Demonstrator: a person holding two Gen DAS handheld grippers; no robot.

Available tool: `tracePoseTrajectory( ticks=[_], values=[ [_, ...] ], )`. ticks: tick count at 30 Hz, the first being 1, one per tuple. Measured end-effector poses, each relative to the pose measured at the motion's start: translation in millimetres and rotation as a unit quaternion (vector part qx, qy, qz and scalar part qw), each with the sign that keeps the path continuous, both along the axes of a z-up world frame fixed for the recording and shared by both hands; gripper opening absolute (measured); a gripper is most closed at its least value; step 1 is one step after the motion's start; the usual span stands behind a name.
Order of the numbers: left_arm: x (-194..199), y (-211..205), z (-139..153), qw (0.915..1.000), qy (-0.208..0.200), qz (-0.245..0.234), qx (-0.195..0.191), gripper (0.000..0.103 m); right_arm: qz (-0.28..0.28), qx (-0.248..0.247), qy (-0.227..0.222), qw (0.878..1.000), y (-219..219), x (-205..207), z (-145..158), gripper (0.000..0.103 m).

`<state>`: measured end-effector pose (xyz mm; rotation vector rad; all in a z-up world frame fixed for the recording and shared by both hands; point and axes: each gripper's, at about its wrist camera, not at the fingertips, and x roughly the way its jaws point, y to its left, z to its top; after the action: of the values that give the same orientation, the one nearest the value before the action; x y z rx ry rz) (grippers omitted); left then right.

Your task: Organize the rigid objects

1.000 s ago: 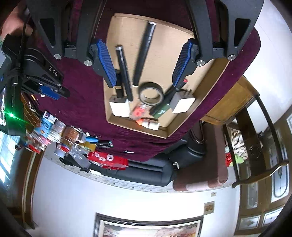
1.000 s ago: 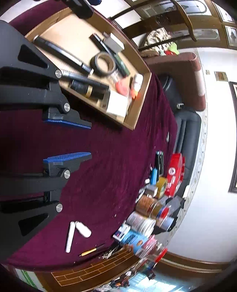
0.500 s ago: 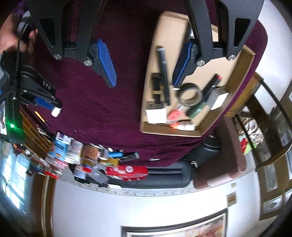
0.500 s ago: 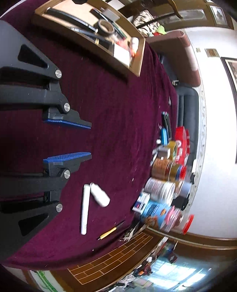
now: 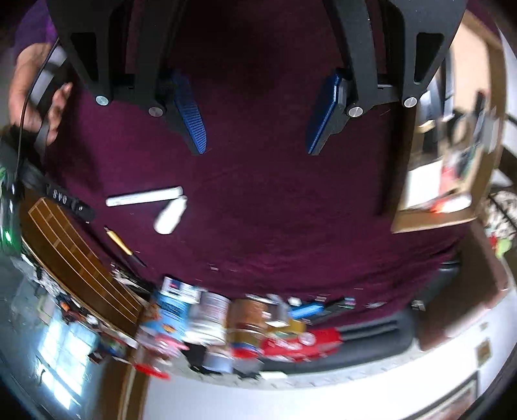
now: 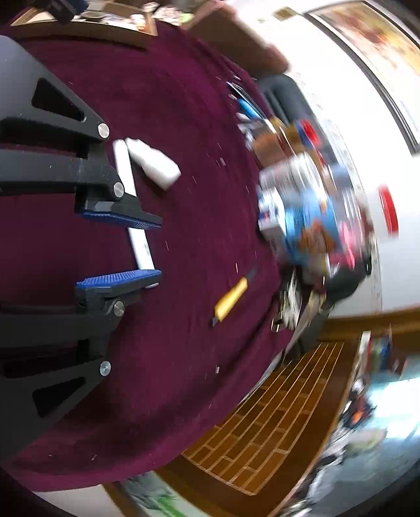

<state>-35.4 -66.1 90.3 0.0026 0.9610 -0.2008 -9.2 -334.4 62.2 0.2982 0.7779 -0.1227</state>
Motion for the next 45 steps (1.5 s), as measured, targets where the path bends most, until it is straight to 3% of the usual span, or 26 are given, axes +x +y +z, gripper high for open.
tracePoseTrajectory(
  ticks=[4,8,15,17,18,19,28,37,42,45],
  values=[
    [46,-44,-7,0.9996,0.0,-0.027,0.01,0.058,-0.018,0.052,-0.021,0.998,-28,-6,-13,0.023],
    [77,-84,-19,0.9978,-0.009,-0.062,0.021,0.058,-0.025,0.113,0.005,0.993,-42,-2,-28,0.023],
    [111,-126,-52,0.9952,0.011,-0.085,0.046,0.057,-0.016,0.132,0.005,0.991,-41,-3,-29,0.023],
    [114,-131,-59,0.9938,0.02,-0.097,0.051,0.05,-0.014,0.131,0.002,0.991,-40,-3,-28,0.023],
    [114,-132,-60,0.9933,0.023,-0.101,0.051,0.029,-0.014,0.131,0.001,0.991,-40,-3,-27,0.023],
    [115,-133,-63,0.9925,0.03,-0.107,0.052,0.022,-0.014,0.131,0.0,0.991,-40,-2,-27,0.023],
    [90,-100,-36,0.9962,0.008,-0.087,0.01,0.022,0.004,0.121,0.015,0.993,-30,3,-33,0.023],
    [6,-22,-2,0.9974,-0.012,-0.065,-0.03,0.022,0.039,0.166,0.027,0.985,-24,10,-47,0.023],
    [-32,15,-4,0.9989,-0.034,-0.031,0.007,0.022,0.075,0.162,0.024,0.984,-8,10,-48,0.023],
    [-46,35,-10,0.9989,-0.039,-0.016,0.02,0.022,0.066,0.151,0.038,0.986,0,14,-46,0.023]
  ],
)
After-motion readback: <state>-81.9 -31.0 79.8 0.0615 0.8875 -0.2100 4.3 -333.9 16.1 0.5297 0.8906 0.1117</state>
